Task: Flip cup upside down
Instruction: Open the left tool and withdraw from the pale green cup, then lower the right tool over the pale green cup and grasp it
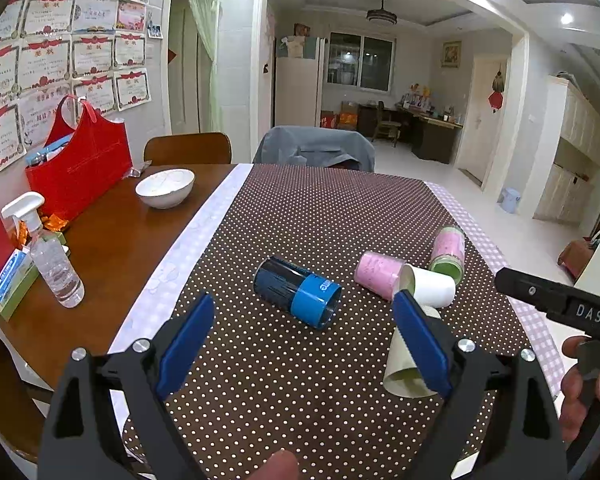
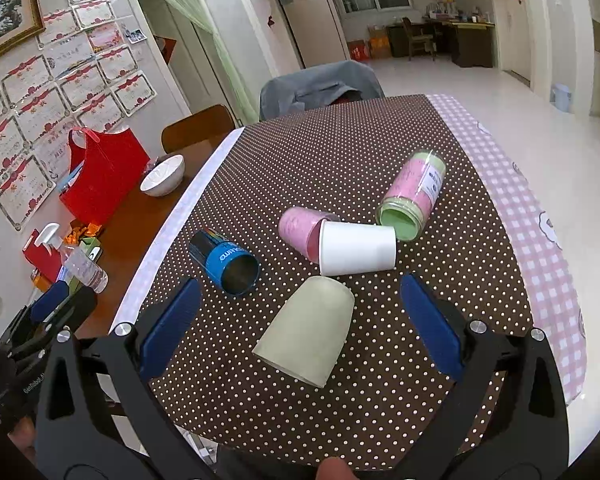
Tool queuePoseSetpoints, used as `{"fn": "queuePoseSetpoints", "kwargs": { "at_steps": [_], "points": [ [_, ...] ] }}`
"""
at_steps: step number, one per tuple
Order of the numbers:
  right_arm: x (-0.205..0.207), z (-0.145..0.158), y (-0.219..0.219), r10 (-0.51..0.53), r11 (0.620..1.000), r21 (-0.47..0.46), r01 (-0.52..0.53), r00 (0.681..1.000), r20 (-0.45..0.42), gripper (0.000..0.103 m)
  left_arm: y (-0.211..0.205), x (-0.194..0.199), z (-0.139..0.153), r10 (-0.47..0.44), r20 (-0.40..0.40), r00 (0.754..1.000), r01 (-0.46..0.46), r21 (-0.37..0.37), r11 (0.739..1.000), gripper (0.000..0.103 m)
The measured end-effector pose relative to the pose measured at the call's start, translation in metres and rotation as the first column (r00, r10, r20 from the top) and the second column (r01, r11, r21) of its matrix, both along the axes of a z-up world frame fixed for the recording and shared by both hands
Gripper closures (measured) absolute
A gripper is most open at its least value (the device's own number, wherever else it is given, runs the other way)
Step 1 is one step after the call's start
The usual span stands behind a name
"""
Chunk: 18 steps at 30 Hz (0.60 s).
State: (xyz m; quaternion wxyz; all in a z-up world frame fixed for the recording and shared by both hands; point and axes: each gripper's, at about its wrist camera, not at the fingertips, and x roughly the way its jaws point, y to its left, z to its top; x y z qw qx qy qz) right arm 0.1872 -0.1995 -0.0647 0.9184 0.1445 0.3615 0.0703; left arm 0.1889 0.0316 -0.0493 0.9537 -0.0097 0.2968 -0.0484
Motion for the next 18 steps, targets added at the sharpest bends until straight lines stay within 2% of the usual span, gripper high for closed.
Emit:
{"fn": "queuePoseSetpoints", "kwargs": {
  "at_steps": [8,18],
  "points": [
    [0.007,-0.009,-0.002,-0.002,1.000,0.014,0.003,0.999,-0.038,0.006,0.004,0.003,-0.008,0.015,-0.011,1.000,-0.015,-0.004,1.000,0.014],
    [0.026,-0.036,0.003,0.007,1.000,0.008,-0.005,0.988,-0.153,0.006,0.003,0.011,-0.023,0.016,-0.038,0.999,-0.015,0.013,1.000,0.014]
  ]
}}
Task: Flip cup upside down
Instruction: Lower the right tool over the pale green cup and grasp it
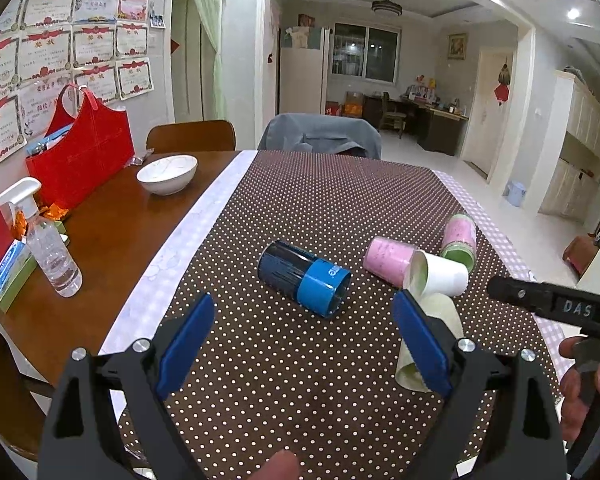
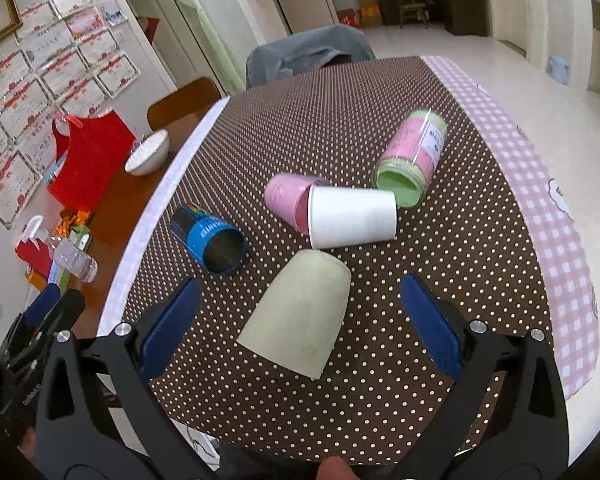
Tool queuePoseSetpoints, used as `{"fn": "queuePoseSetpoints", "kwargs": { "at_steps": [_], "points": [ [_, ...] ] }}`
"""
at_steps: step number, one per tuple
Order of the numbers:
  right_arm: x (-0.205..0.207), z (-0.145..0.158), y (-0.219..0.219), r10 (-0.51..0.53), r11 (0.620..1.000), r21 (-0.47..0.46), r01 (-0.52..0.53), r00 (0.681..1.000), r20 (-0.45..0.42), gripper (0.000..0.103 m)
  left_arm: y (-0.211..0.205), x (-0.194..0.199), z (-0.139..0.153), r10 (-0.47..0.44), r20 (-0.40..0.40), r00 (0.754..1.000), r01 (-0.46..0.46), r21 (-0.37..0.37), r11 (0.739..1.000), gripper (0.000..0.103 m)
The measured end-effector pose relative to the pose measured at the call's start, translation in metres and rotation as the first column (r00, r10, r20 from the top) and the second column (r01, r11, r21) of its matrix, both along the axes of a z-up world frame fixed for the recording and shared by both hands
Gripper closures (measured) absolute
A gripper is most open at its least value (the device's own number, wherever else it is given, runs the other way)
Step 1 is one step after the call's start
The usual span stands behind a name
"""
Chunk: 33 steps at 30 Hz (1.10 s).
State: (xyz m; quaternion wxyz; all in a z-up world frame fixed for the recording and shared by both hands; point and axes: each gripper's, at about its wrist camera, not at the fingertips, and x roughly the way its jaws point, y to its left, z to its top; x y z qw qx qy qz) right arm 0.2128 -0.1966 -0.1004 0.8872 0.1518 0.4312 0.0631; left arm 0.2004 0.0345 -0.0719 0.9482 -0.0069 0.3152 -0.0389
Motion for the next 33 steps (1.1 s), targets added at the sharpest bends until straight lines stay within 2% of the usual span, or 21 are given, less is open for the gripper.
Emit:
{"fn": "queuePoseSetpoints", "kwargs": {
  "at_steps": [9,20,29,31,33],
  "points": [
    [0.033,-0.044,-0.002,0.023,0.995,0.099,-0.005,0.984,-0.179,0.006,0.001,0.011,-0.016,-0.001,-0.045,0.999,0.001,-0.004,1.000,0.014],
    [0.066,-0.065,0.003,0.021,0.992,0.127,0.017,0.957,-0.289,0.006,0.004,0.028,-0.032,-0.008,-0.090,0.996,0.006,-0.017,1.000,0.014],
    [0.087,-0.084,0.004,0.053,0.982,0.187,0.023,0.920,-0.389,0.017,0.003,0.035,-0.041,-0.020,-0.113,0.993,0.017,-0.028,0.999,0.014],
    [0.091,-0.088,0.007,0.061,0.984,0.177,0.014,0.911,-0.409,0.027,0.003,0.035,-0.042,-0.020,-0.116,0.993,0.016,-0.033,0.999,0.014],
    [0.095,-0.092,0.009,0.077,0.982,0.189,0.004,0.906,-0.416,0.028,0.004,0.036,-0.043,-0.019,-0.118,0.993,0.015,-0.035,0.999,0.014]
  ]
}}
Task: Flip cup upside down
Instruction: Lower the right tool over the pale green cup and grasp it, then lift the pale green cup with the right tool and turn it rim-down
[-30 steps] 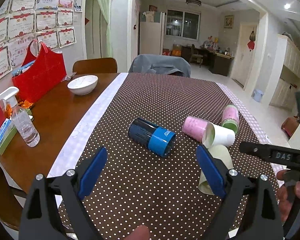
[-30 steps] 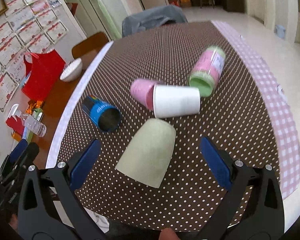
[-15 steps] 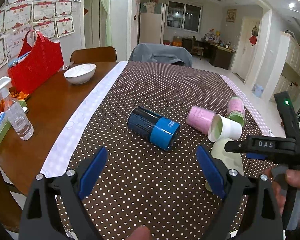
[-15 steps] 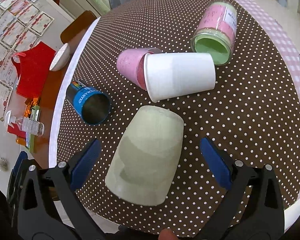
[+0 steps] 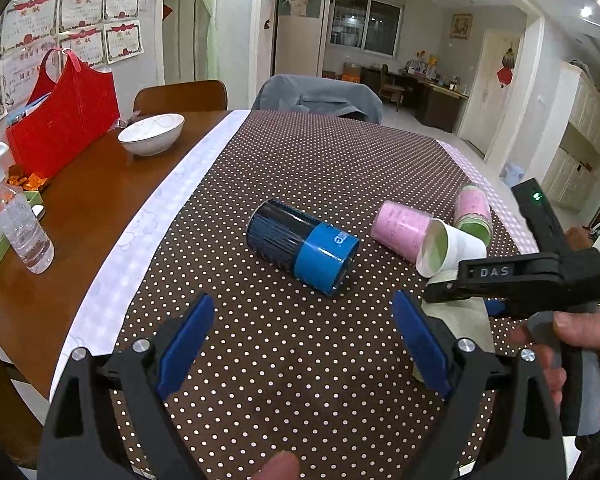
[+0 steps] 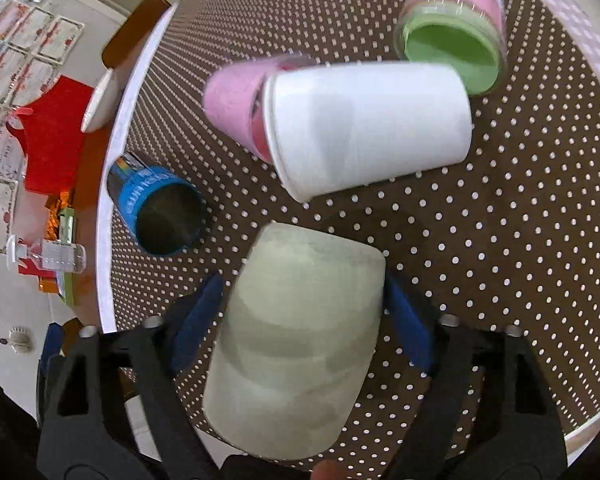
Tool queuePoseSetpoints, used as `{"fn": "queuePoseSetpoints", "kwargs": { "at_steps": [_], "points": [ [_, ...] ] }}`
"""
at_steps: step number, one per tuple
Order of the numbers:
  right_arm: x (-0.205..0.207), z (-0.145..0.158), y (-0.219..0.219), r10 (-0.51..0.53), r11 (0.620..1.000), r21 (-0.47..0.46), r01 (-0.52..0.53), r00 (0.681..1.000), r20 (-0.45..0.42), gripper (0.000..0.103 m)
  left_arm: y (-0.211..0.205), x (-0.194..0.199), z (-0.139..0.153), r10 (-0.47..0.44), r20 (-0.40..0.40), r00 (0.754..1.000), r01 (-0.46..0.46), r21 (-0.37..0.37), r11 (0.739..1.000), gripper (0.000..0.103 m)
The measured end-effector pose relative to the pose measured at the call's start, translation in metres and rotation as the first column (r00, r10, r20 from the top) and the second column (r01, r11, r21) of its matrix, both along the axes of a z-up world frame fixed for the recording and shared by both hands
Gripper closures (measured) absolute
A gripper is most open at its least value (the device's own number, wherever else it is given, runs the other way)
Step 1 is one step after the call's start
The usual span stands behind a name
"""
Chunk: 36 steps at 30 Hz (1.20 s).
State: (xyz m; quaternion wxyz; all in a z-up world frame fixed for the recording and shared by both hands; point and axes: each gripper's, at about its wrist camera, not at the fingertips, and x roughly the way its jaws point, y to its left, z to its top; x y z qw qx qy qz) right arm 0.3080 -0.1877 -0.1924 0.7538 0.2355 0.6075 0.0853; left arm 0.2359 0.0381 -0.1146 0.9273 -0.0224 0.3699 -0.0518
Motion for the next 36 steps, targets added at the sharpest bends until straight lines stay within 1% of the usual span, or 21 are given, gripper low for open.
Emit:
{"fn": "queuePoseSetpoints", "kwargs": {
  "at_steps": [5,8,18,20,23,27,32,34,35,36],
  "points": [
    [-0.004,0.002,0.000,0.019,1.000,0.007,-0.020,1.000,0.018,0.029,-0.001,0.000,0.000,0.001,0.000,1.000,-0.001,0.000,1.000,0.014],
    [-0.010,0.003,-0.004,0.012,0.999,0.038,-0.013,0.999,0.040,0.030,-0.002,-0.002,0.001,0.003,0.001,1.000,-0.003,0.001,1.000,0.014],
    [-0.035,0.019,-0.017,-0.018,0.989,0.145,-0.005,0.988,0.156,0.030,-0.009,-0.014,0.010,-0.004,0.020,1.000,0.003,0.017,1.000,0.014],
    [-0.037,0.024,-0.015,-0.019,0.988,0.156,-0.008,0.985,0.173,0.030,-0.009,-0.016,0.012,-0.002,0.024,1.000,0.001,0.021,1.000,0.014],
    [-0.044,0.036,-0.012,-0.022,0.989,0.148,-0.012,0.974,0.226,0.030,-0.010,-0.019,0.015,-0.001,0.030,1.000,0.000,0.025,1.000,0.014],
    [-0.057,0.058,-0.017,-0.031,0.993,0.120,-0.007,0.948,0.316,0.030,-0.012,-0.024,0.021,0.000,0.043,0.999,-0.001,0.034,0.999,0.014],
    [-0.072,0.081,-0.020,-0.050,0.998,0.066,0.023,0.897,0.440,0.030,-0.013,-0.027,0.028,0.003,0.060,0.998,-0.005,0.041,0.999,0.014],
    [-0.081,0.090,-0.020,-0.056,0.998,0.025,0.050,0.857,0.512,0.030,-0.014,-0.026,0.030,0.003,0.066,0.998,-0.006,0.042,0.999,0.014],
    [-0.083,0.093,-0.020,-0.053,0.998,0.005,0.060,0.843,0.536,0.030,-0.014,-0.026,0.031,0.003,0.068,0.998,-0.006,0.044,0.999,0.014],
    [-0.086,0.096,-0.018,-0.045,0.996,-0.034,0.079,0.818,0.573,0.030,-0.014,-0.026,0.033,0.004,0.072,0.997,-0.008,0.048,0.999,0.014]
  ]
}}
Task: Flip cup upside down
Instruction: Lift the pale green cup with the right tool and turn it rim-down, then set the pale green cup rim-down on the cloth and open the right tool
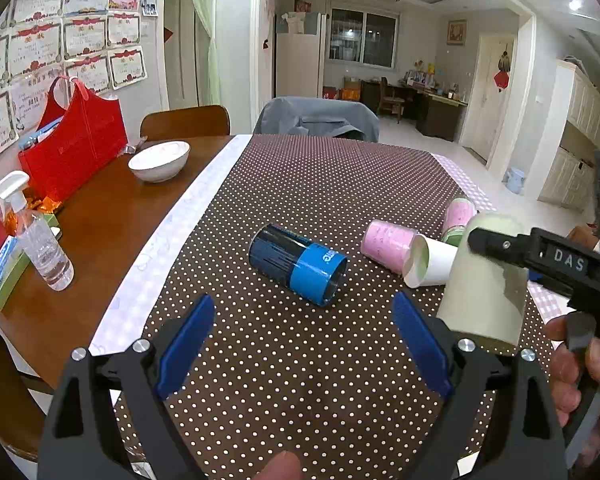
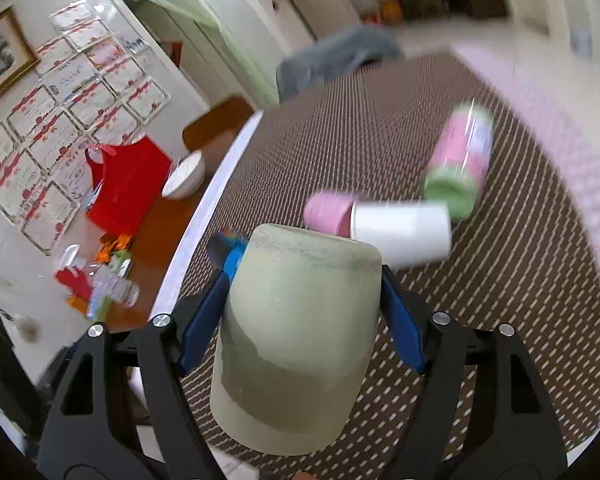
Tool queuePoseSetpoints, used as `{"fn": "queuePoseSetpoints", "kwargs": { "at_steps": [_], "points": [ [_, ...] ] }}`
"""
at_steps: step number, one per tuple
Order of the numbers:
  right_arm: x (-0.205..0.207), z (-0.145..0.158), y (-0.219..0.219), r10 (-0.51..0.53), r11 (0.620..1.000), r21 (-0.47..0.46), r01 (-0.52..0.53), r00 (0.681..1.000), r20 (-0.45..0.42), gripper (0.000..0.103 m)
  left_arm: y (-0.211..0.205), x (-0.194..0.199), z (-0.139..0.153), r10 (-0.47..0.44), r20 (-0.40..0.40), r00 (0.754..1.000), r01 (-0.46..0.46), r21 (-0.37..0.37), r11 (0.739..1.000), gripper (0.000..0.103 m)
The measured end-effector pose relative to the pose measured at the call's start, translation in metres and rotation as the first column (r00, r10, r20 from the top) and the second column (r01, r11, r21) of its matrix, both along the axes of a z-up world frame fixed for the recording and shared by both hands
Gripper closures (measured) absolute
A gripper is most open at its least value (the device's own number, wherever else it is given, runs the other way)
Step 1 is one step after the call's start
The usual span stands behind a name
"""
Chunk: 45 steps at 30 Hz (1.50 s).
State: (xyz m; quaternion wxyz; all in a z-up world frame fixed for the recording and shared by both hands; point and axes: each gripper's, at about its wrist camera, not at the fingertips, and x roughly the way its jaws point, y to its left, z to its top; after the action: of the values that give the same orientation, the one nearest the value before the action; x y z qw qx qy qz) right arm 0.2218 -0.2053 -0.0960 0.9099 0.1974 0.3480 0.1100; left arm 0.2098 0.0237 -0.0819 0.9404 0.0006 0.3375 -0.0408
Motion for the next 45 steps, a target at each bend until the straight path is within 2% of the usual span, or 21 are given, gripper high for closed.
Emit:
{"fn": "queuePoseSetpoints", "kwargs": {
  "at_steps": [2,6,11,16,21,26,28,30,31,32,45],
  "points": [
    [-0.006,0.003,0.002,-0.030,0.996,-0.078,0.036,0.996,0.079,0.030,0.000,0.001,0.001,0.003,0.003,1.000,-0.003,0.002,1.000,0.014],
    [-0.008,-0.002,0.011,-0.063,0.975,-0.201,0.099,0.982,0.178,0.030,0.000,0.003,0.001,0.008,-0.003,1.000,-0.008,0.003,1.000,0.014],
    [-0.004,-0.019,0.024,-0.048,0.941,-0.315,0.123,0.970,0.237,0.029,0.001,0.008,-0.003,0.017,-0.014,1.000,-0.017,0.004,1.000,0.014],
    [0.002,-0.042,0.040,-0.039,0.904,-0.403,0.144,0.965,0.258,0.029,0.006,0.013,-0.007,0.033,-0.026,0.999,-0.033,0.000,0.999,0.014],
    [0.008,-0.062,0.046,-0.038,0.892,-0.436,0.123,0.979,0.199,0.029,0.012,0.016,-0.011,0.049,-0.035,0.998,-0.049,-0.006,0.999,0.014],
    [-0.004,-0.063,0.046,-0.029,0.892,-0.438,0.107,0.983,0.182,0.027,0.011,0.015,-0.014,0.046,-0.041,0.998,-0.046,-0.008,0.999,0.014],
    [-0.012,-0.059,0.044,-0.016,0.909,-0.408,0.085,0.985,0.171,0.016,0.009,0.013,-0.014,0.039,-0.043,0.998,-0.040,-0.010,0.999,0.014],
    [-0.018,-0.055,0.041,-0.013,0.924,-0.375,0.075,0.986,0.164,0.013,0.007,0.010,-0.014,0.034,-0.040,0.999,-0.035,-0.007,0.999,0.014],
    [-0.021,-0.053,0.040,-0.008,0.931,-0.359,0.066,0.987,0.160,0.008,0.007,0.009,-0.014,0.032,-0.038,0.999,-0.033,-0.007,0.999,0.014],
    [-0.024,-0.050,0.039,-0.008,0.935,-0.348,0.064,0.987,0.160,0.007,0.006,0.006,-0.013,0.032,-0.035,0.999,-0.032,-0.008,0.999,0.014],
    [-0.065,-0.011,0.017,-0.032,0.982,-0.181,0.062,0.986,0.165,0.006,-0.002,-0.041,0.001,0.041,0.014,0.999,-0.041,-0.008,0.999,0.014]
  ]
}}
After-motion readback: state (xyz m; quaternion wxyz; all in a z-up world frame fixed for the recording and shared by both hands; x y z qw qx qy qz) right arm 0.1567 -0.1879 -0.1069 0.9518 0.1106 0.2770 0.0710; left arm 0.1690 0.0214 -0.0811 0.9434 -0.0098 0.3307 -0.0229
